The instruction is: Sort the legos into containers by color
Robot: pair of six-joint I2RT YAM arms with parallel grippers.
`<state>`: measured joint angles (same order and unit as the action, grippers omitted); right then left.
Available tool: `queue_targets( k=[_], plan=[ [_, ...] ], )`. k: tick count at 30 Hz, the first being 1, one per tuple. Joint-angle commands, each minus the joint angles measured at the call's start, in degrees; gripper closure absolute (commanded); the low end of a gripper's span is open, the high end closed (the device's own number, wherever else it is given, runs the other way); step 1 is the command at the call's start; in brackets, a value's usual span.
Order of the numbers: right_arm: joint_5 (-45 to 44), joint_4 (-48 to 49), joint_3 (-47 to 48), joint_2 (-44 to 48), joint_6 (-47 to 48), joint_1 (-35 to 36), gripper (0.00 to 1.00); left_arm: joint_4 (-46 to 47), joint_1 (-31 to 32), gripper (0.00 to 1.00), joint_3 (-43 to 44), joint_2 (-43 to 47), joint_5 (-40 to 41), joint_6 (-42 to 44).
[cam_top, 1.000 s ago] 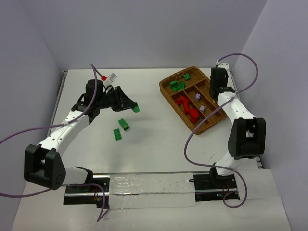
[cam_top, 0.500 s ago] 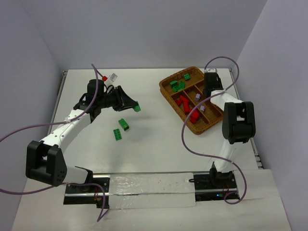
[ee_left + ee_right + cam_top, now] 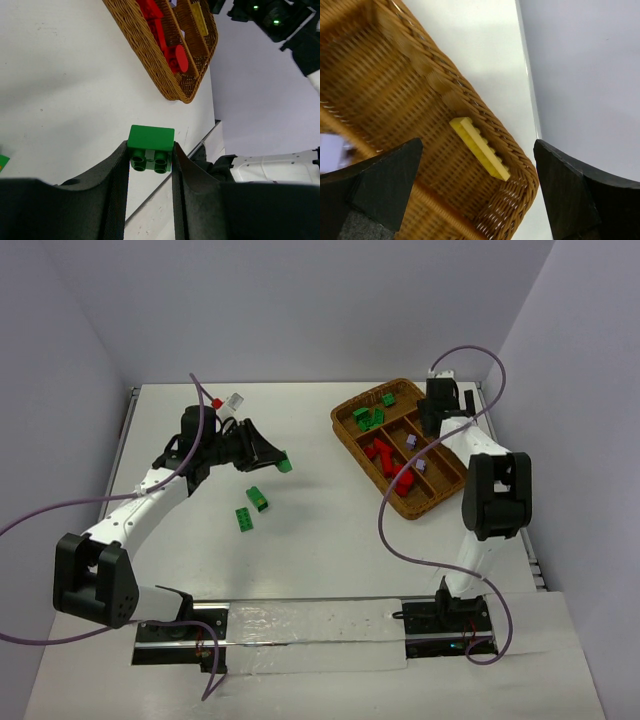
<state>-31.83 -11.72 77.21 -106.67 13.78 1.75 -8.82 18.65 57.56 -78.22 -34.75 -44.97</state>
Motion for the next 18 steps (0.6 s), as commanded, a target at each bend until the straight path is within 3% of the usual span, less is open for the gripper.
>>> queue_targets(
  k=[1, 6, 8, 10, 11, 12, 14, 18],
  plan=[
    [8.8, -4.9, 6.3, 10.7, -8.9, 1.5, 0.00, 1.5, 0.0, 1.00, 0.0, 2.4, 0.6, 2.1],
    [32.0, -4.1, 3.0, 18.9, -18.8, 4.4, 0.00, -0.1, 0.0, 1.00, 0.9, 2.6, 1.5, 3.3],
    [43.2, 2.2, -1.4, 22.2, -22.1, 7.8, 0.04, 0.2, 0.0, 1.00, 0.4, 3.4, 1.8, 3.1],
    [48.4, 5.4, -4.1, 24.5, -23.9, 11.4, 0.07, 0.2, 0.0, 1.00, 0.2, 3.9, 2.0, 2.9],
    [49.7, 7.9, -6.0, 25.1, -24.2, 15.9, 0.07, 0.0, 0.0, 1.00, 0.4, 3.9, 2.8, 2.3],
    [50.7, 7.9, -6.6, 25.4, -24.4, 16.0, 0.07, -0.8, 0.0, 1.00, 0.8, 3.8, 3.7, 2.0],
    [50.4, 12.1, -8.8, 26.1, -27.1, 25.6, 0.07, -5.0, 0.0, 1.00, 2.7, 2.7, 8.7, 0.9],
    [49.3, 18.6, -12.1, 25.8, -31.8, 33.1, 0.07, -9.8, 0.0, 1.00, 3.8, 3.3, 15.9, -3.0]
  ],
)
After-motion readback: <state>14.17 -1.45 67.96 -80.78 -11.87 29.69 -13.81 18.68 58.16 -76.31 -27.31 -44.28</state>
